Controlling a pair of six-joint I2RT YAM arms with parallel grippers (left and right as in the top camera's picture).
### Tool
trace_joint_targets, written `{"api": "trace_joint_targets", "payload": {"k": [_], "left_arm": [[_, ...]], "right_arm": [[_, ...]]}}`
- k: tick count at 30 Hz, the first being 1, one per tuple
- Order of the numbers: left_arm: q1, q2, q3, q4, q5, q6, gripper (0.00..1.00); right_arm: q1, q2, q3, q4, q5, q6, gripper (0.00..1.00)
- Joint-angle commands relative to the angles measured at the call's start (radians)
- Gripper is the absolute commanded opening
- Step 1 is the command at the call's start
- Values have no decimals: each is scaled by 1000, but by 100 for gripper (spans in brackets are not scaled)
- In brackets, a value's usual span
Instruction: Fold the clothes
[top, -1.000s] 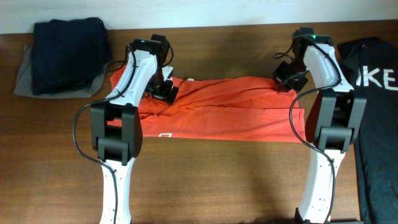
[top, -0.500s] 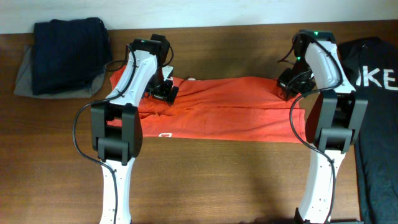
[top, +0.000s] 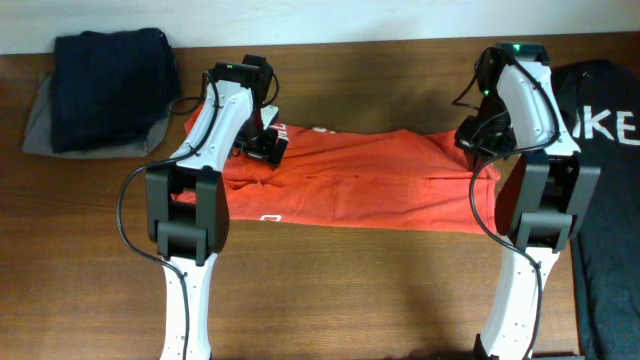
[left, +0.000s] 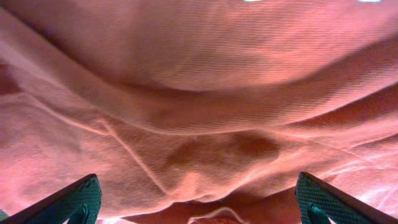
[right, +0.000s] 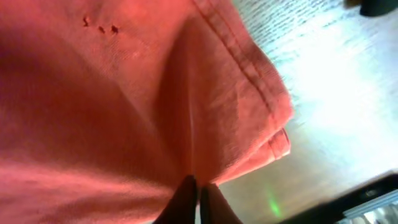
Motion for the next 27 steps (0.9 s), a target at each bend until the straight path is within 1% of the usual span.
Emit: {"api": "trace_joint_targets", "payload": {"k": [1, 3, 4, 10, 11, 12, 14, 15, 17, 19, 20, 21, 22, 23, 24, 27], "left_arm": [[-2, -36, 18, 2, 14, -9, 99], [-2, -36, 18, -3, 7, -10, 99], [-2, -36, 18, -7, 6, -10, 99], [6, -43, 24, -29, -38, -21, 99], [5, -50, 29, -31, -48, -21, 99], [5, -59, 37, -30, -51, -21, 98], [5, -81, 60, -23, -50, -21, 90], [5, -94, 76, -18, -47, -21, 89], [5, -114, 102, -12, -20, -21, 89], [5, -126, 116, -11, 60, -15, 76], [3, -127, 116, -8, 116, 3, 67], [2, -127, 116, -8, 177, 22, 58], [0, -124, 114, -6, 222, 26, 47], [0, -119, 109, -3, 253, 25, 37], [-2, -116, 101, 3, 271, 24, 30], [-2, -95, 83, -2, 273, 24, 15]], "right_arm": [[0, -33, 17, -20, 49, -70, 40], [0, -33, 17, -34, 49, -93, 68], [0, -33, 17, -43, 50, -99, 76], [-2, -34, 17, -42, 49, -103, 75], [-2, -34, 17, -36, 45, -124, 75], [-2, -34, 17, -28, 36, -158, 72], [-1, -34, 17, 4, -26, -266, 68], [0, -33, 17, 19, -64, -311, 64], [2, -33, 17, 58, -155, -406, 45], [7, -32, 17, 89, -174, -443, 35], [9, -31, 17, 103, -174, -451, 30], [11, -30, 17, 116, -174, -462, 22], [15, -27, 17, 128, -174, -464, 17], [18, -24, 16, 138, -174, -464, 11], [22, -19, 16, 145, -174, -464, 4], [37, 3, 15, 154, -174, -464, 4]]}}
